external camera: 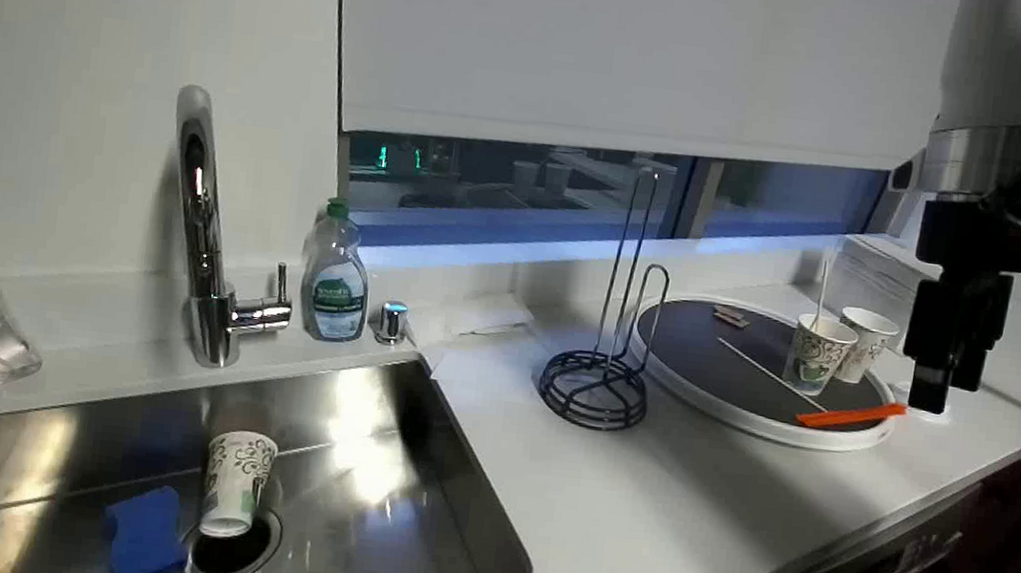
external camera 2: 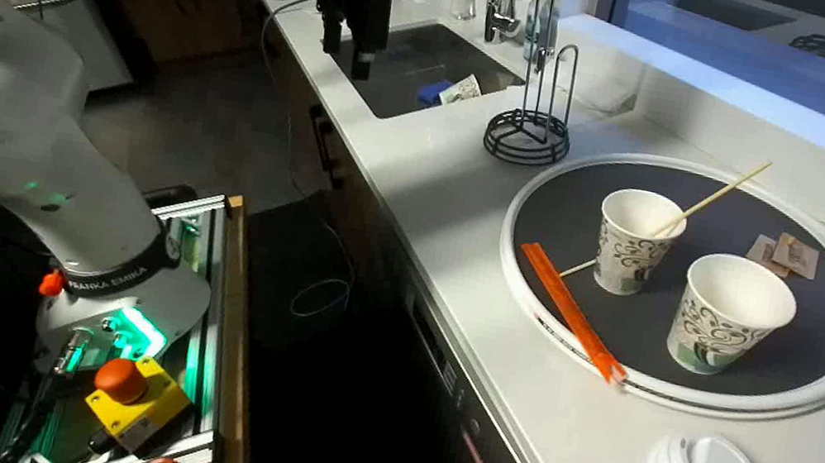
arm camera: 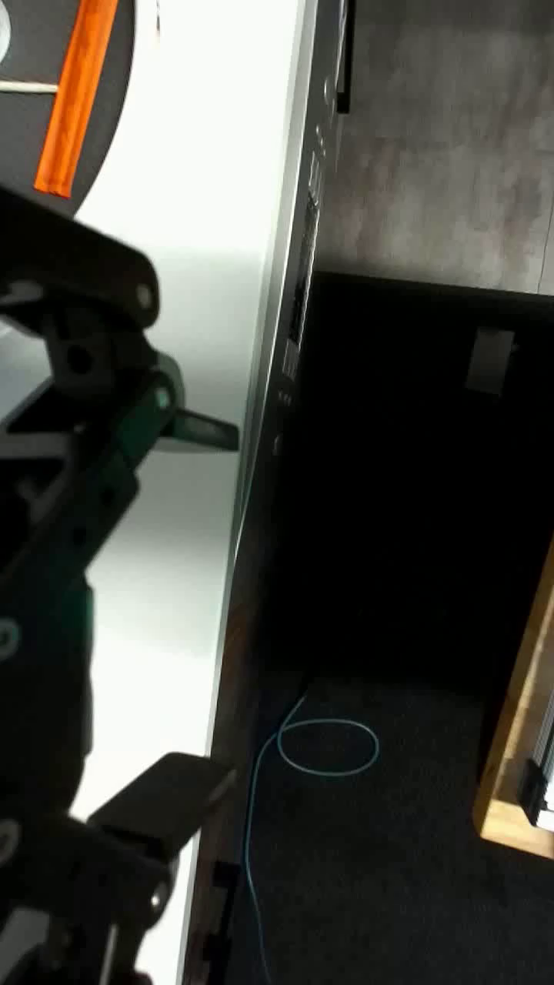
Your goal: Move the coffee cup on the left to the left then put one chopstick in the coffee cup on the right.
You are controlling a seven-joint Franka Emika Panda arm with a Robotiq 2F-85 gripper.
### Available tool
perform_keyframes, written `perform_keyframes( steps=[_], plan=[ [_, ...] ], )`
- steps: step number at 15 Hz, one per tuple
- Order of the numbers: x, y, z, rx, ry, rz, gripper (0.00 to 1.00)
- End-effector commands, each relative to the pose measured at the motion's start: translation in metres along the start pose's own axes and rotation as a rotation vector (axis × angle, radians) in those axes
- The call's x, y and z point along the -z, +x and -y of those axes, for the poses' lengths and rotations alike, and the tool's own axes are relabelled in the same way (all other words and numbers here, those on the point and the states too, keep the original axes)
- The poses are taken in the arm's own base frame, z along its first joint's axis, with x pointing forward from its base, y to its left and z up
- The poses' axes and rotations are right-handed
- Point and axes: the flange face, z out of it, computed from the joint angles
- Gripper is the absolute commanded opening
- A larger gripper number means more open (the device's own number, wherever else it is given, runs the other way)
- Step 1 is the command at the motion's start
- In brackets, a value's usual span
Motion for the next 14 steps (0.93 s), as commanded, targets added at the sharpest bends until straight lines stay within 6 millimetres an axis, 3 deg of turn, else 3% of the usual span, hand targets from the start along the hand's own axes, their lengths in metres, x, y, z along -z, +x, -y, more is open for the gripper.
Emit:
perform_keyframes(
  steps=[1, 5, 7, 14],
  plan=[
    [0.0, 0.0, 0.0, 0.0, 0.0, 0.0, 1.0],
    [0.0, 0.0, 0.0, 0.0, 0.0, 0.0, 1.0],
    [0.0, 0.005, -0.015, -0.029, 0.0, -0.001, 1.0],
    [0.016, 0.04, -0.137, -0.333, -0.017, -0.264, 1.0]
  ],
)
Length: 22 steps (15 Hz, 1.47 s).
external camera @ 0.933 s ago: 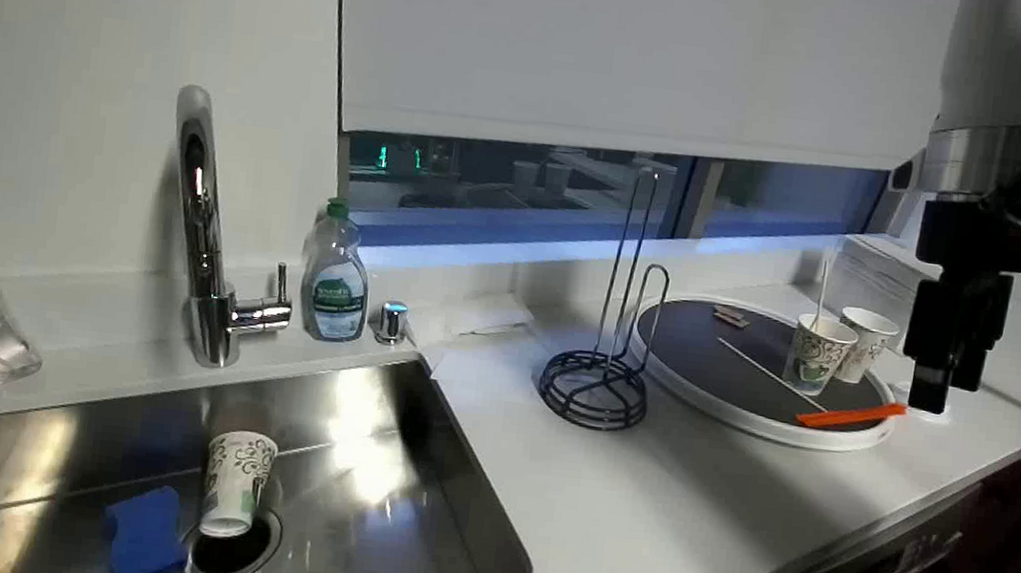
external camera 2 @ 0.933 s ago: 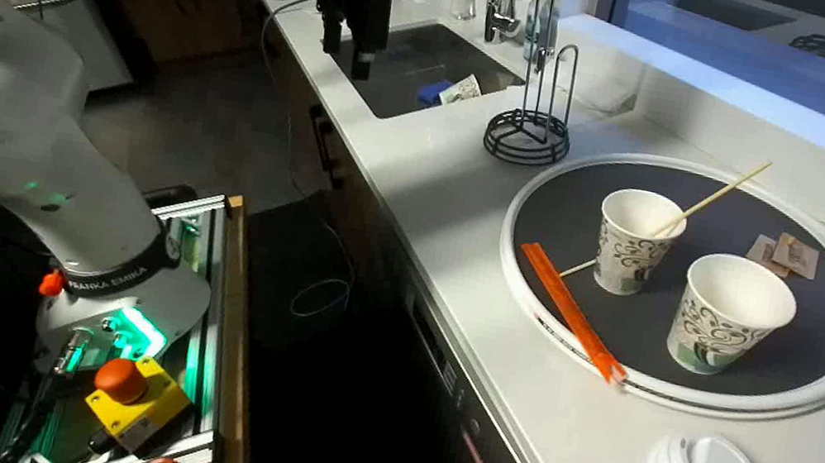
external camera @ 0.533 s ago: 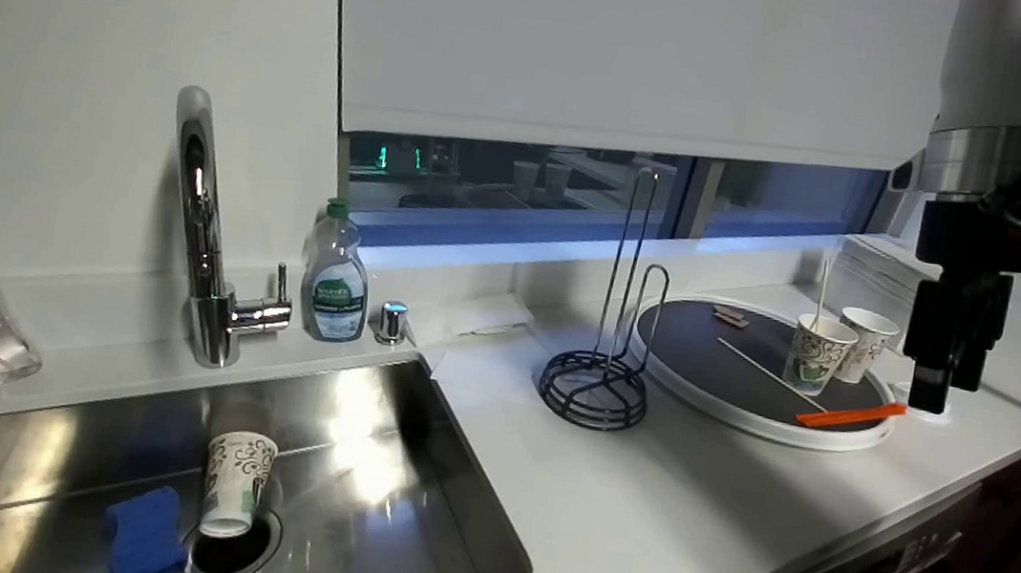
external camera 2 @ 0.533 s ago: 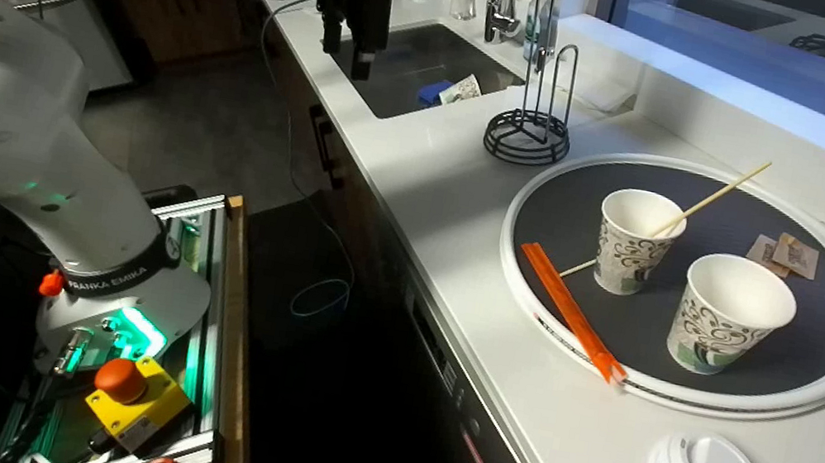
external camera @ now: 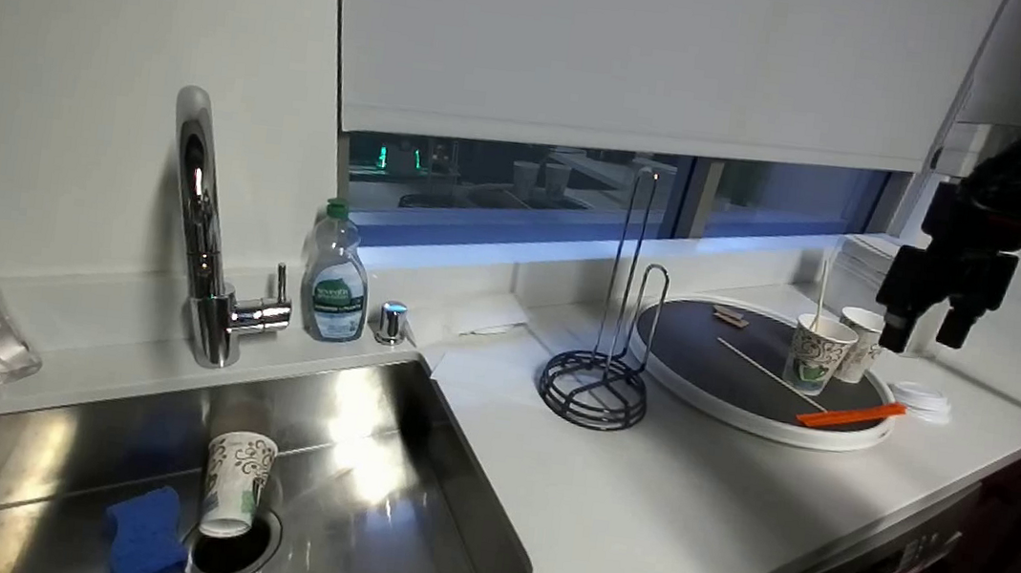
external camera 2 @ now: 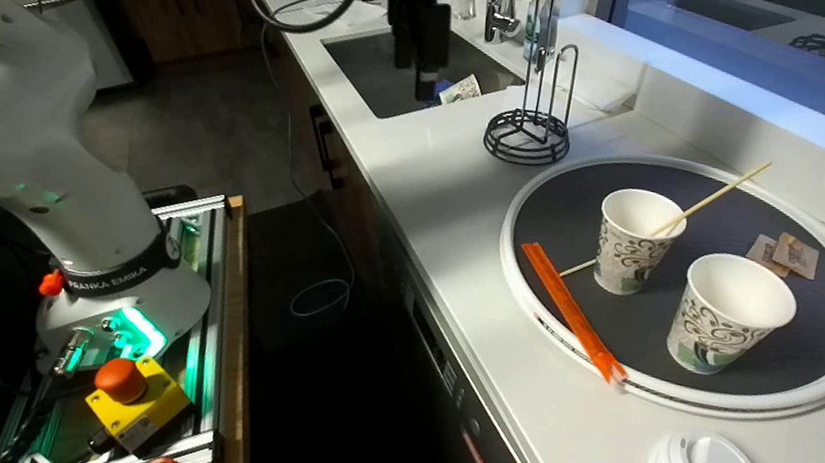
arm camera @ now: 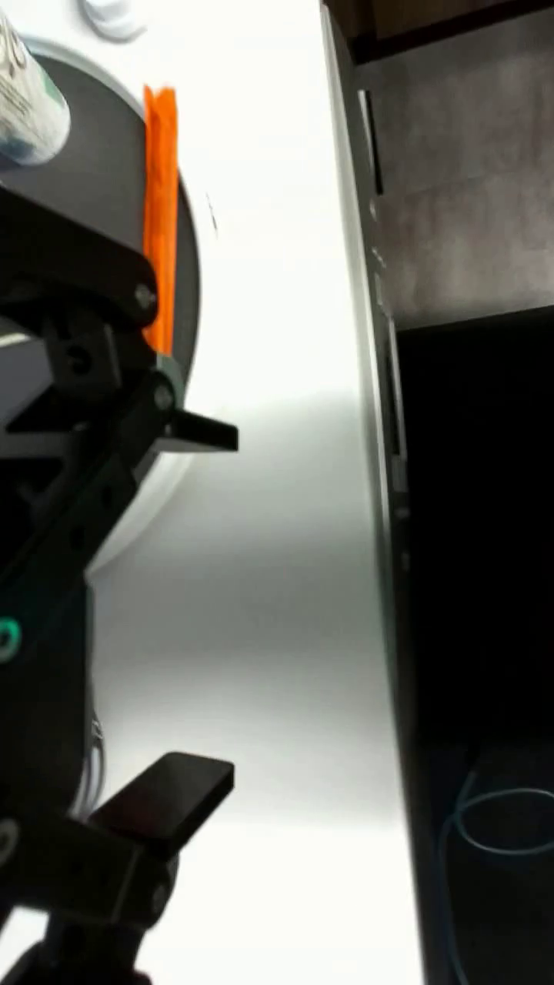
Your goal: Move the coffee cup on the left to the left then put one chopstick in the coffee cup on the right.
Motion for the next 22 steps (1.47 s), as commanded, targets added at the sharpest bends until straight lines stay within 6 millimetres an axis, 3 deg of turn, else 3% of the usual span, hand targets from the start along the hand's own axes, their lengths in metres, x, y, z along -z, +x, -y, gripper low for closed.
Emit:
perform_keyframes(
  steps=[1, 5, 10, 11, 16, 22],
  plan=[
    [-0.002, 0.041, -0.047, -0.107, -0.021, -0.118, 1.0],
    [-0.008, 0.084, -0.085, -0.147, -0.065, -0.238, 1.0],
    [-0.023, 0.126, -0.112, -0.188, -0.082, -0.295, 1.0],
    [-0.016, 0.108, -0.104, -0.162, -0.067, -0.293, 1.0],
    [-0.018, 0.11, -0.105, -0.181, -0.088, -0.3, 1.0],
    [-0.05, 0.13, -0.128, -0.425, -0.14, -0.349, 1.0]
  ],
)
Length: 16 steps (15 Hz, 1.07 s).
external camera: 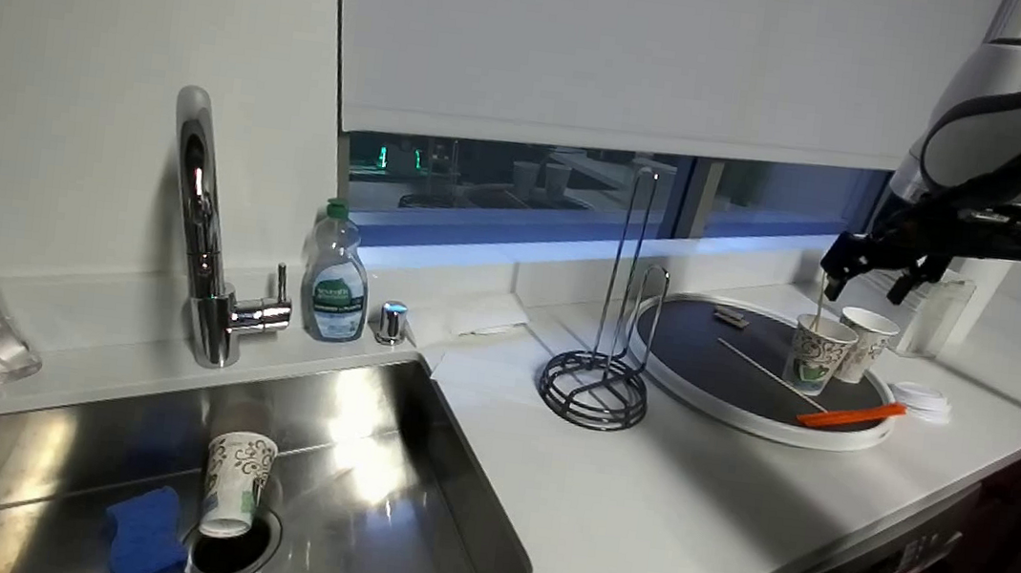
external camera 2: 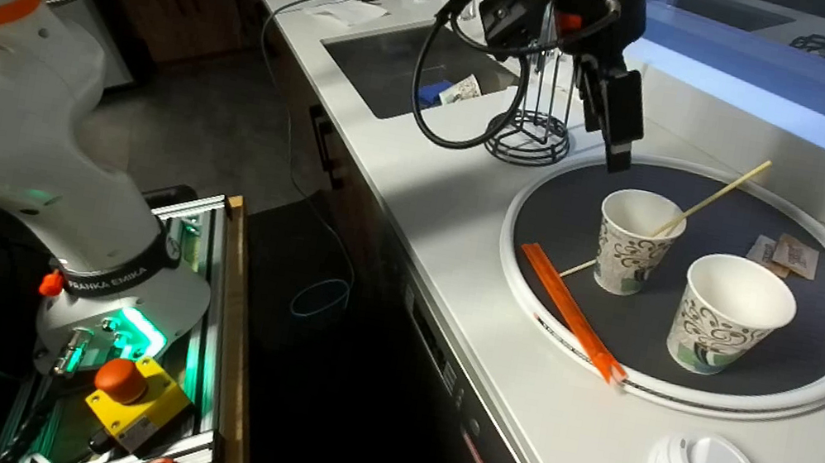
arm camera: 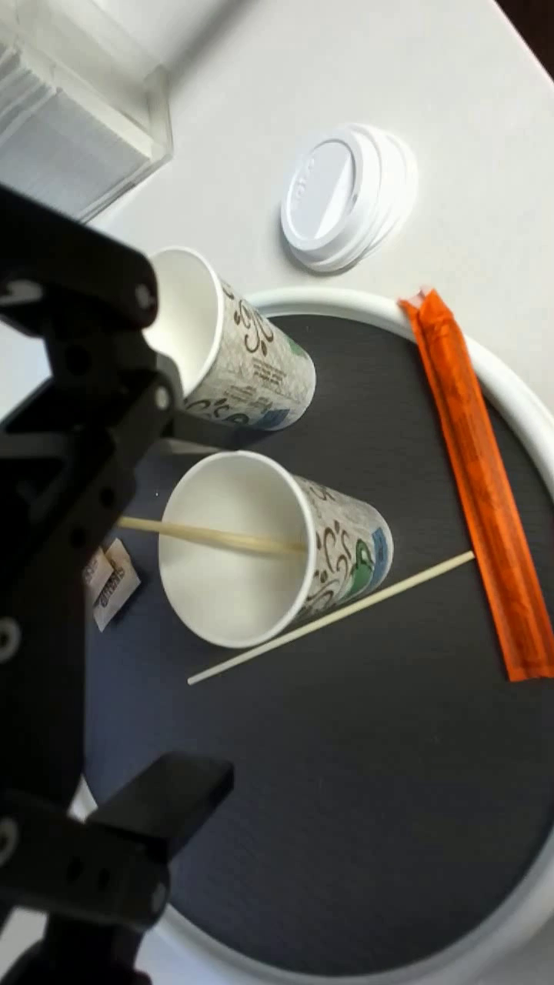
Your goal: Move the coffee cup on the left to the left then put one chopstick in the coffee cup on the right.
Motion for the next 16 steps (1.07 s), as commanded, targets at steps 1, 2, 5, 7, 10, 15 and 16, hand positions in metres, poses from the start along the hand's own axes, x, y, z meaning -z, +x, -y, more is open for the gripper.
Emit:
perform_keyframes(
  steps=[1, 2, 5, 7, 10, 15, 16],
  plan=[
    [-0.027, 0.006, -0.001, -0.102, -0.007, -0.027, 1.0],
    [-0.033, 0.008, 0.0, -0.113, 0.002, -0.039, 1.0],
    [-0.05, 0.014, 0.003, -0.089, 0.041, -0.065, 1.0],
    [-0.059, 0.017, 0.005, -0.073, 0.062, -0.087, 1.0],
    [-0.071, 0.022, 0.011, -0.041, 0.095, -0.105, 1.0],
    [-0.085, 0.03, 0.018, -0.01, 0.114, -0.126, 0.49],
    [-0.087, 0.031, 0.019, -0.003, 0.119, -0.131, 0.42]
  ],
)
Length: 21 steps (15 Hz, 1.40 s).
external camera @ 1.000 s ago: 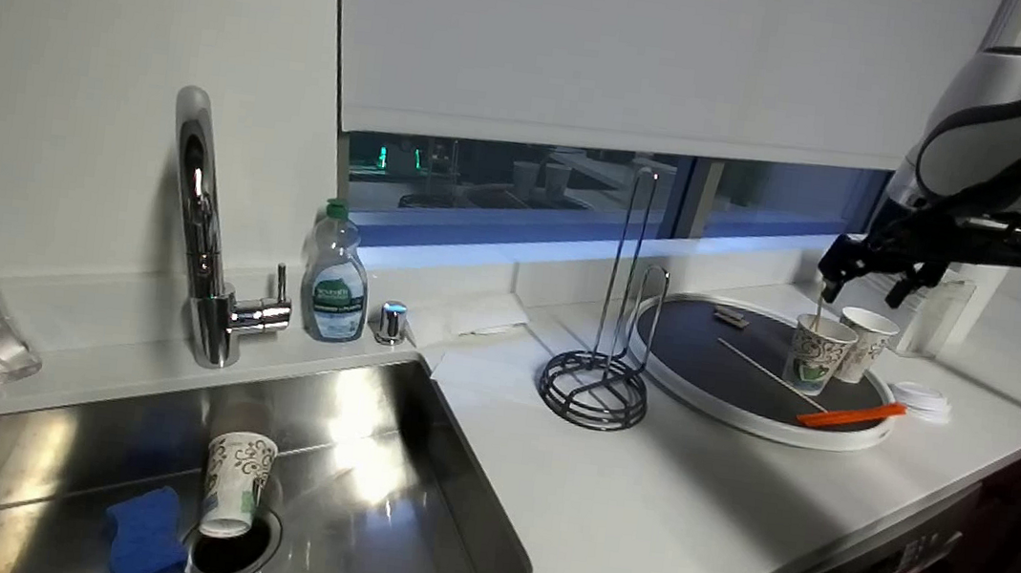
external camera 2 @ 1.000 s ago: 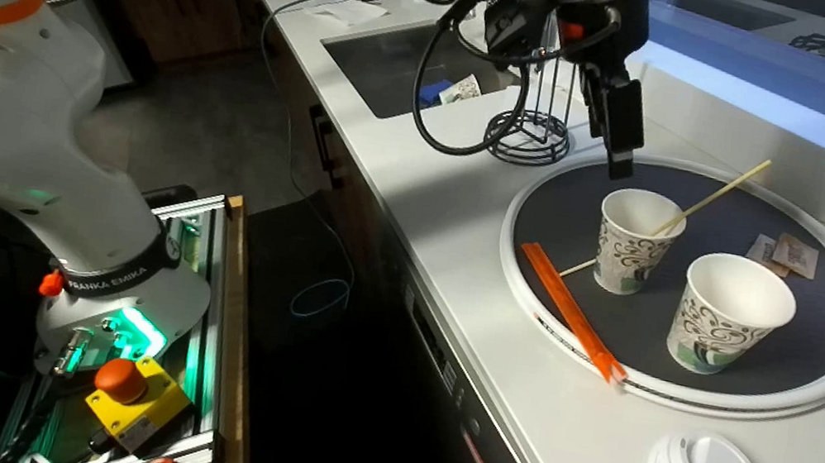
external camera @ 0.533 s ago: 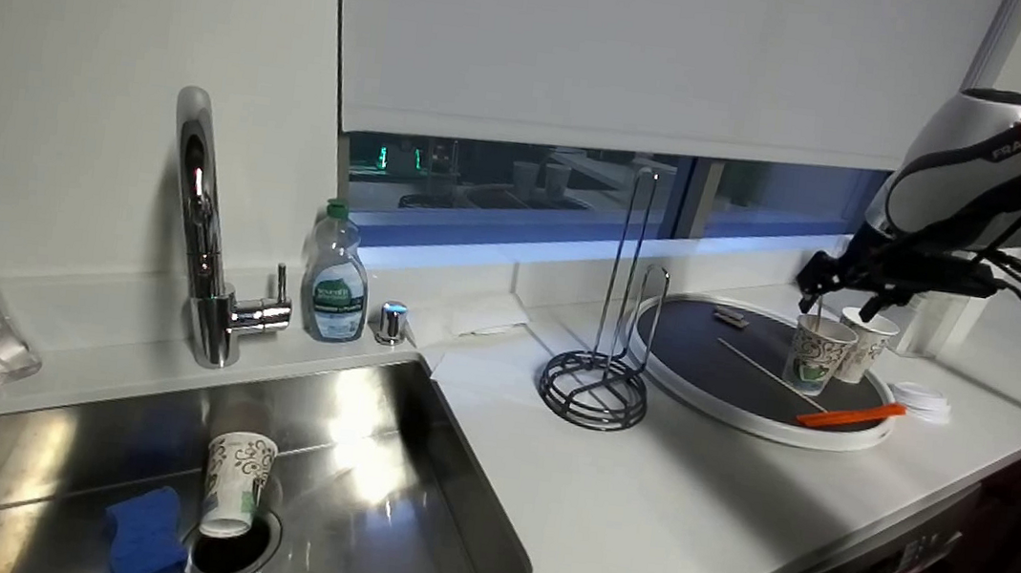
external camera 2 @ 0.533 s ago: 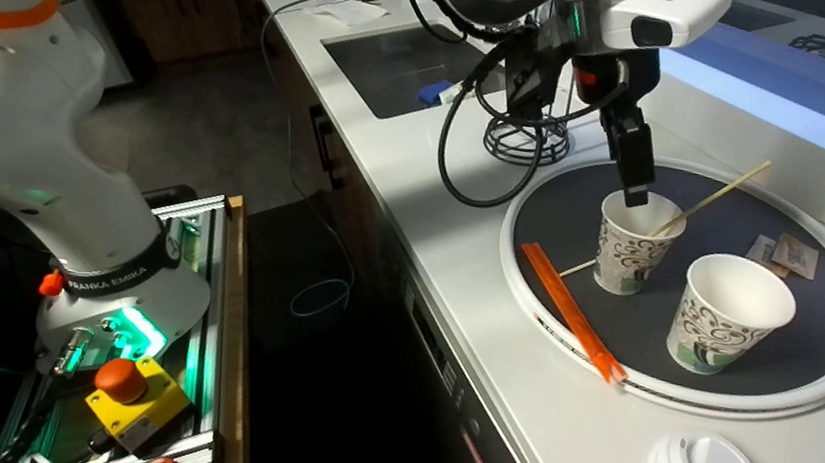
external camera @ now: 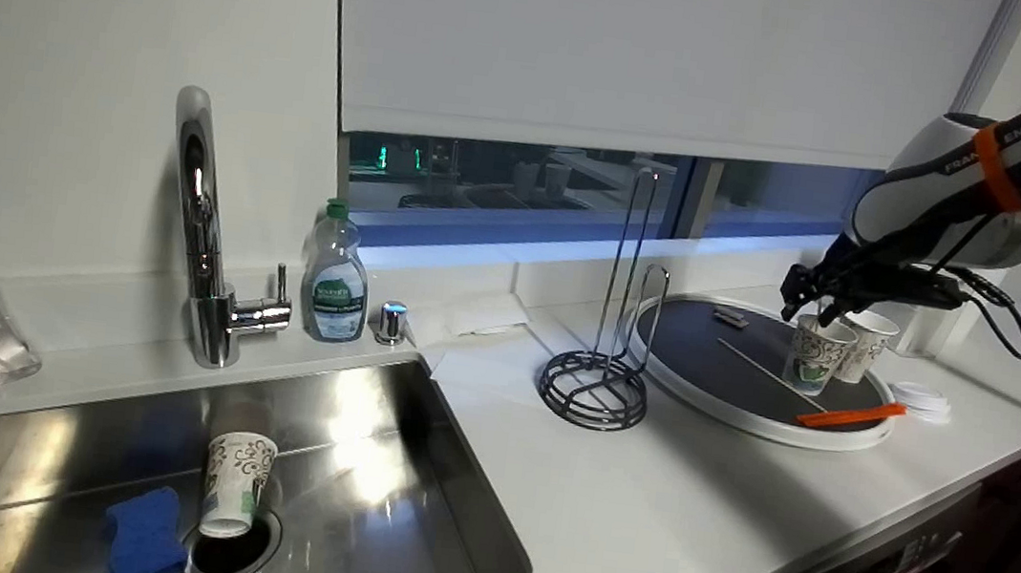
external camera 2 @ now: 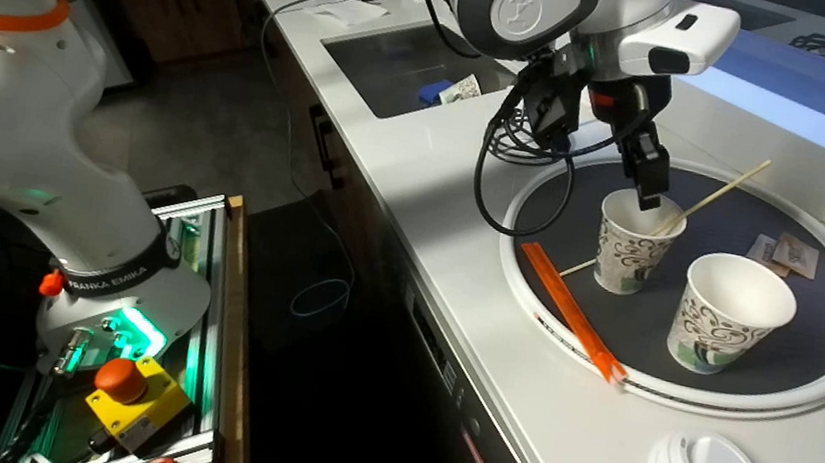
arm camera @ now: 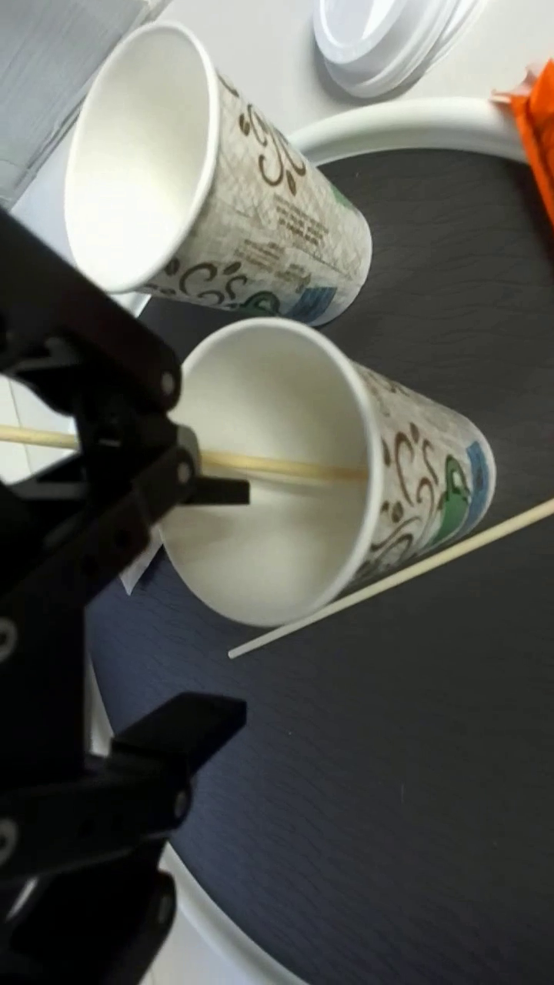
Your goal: Move the coffee cup on the left to the left then put one chopstick in the coffee cup on the right.
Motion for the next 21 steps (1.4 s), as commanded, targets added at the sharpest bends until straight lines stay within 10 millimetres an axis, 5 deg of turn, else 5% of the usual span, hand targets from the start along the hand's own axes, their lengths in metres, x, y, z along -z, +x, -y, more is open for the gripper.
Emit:
perform_keyframes(
  steps=[1, 6, 13, 21],
  plan=[
    [-0.012, 0.007, 0.005, 0.019, 0.026, -0.016, 0.34],
    [-0.017, 0.01, 0.009, 0.037, 0.035, -0.008, 0.0],
    [0.013, 0.015, 0.011, 0.064, 0.03, -0.069, 0.01],
    [0.026, 0.017, 0.057, 0.198, 0.063, -0.146, 0.01]
  ],
)
